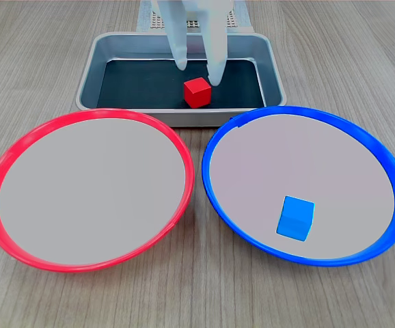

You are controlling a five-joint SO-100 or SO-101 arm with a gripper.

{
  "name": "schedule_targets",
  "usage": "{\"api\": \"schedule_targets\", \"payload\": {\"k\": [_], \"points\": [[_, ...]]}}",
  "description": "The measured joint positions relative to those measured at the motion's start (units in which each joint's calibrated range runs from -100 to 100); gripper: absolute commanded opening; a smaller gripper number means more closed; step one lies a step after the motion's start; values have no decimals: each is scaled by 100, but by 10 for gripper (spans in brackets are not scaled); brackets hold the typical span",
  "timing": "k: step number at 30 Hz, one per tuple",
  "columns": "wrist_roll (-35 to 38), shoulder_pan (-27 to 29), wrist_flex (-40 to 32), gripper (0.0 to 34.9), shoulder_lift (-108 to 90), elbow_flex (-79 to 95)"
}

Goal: Move two blocks from tray to matching dishes

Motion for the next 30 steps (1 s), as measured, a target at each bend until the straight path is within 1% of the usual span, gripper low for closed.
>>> {"api": "schedule_targets", "payload": {"k": [4,5,6,7,8,9,10,11,15,17,18,19,20,23,26,30], "points": [[-29,-53,-326,219,401,64],[-34,-115,-408,207,512,64],[-34,-124,-457,186,588,64],[-34,-124,-506,154,691,64],[-39,-80,-563,105,861,64],[-44,-71,-604,43,972,54],[-44,-71,-620,9,1023,45],[-44,-80,-653,4,1083,36],[-59,-150,-636,2,1270,-154],[-88,-221,16,2,1279,-653],[-103,-239,171,2,1279,-808],[-142,-257,750,2,1279,-1207],[-147,-265,1117,2,1287,-1534],[-332,-115,1827,2,1449,-2822],[-557,257,1550,2,1978,-4229],[-596,708,506,2,3061,-5254]]}}
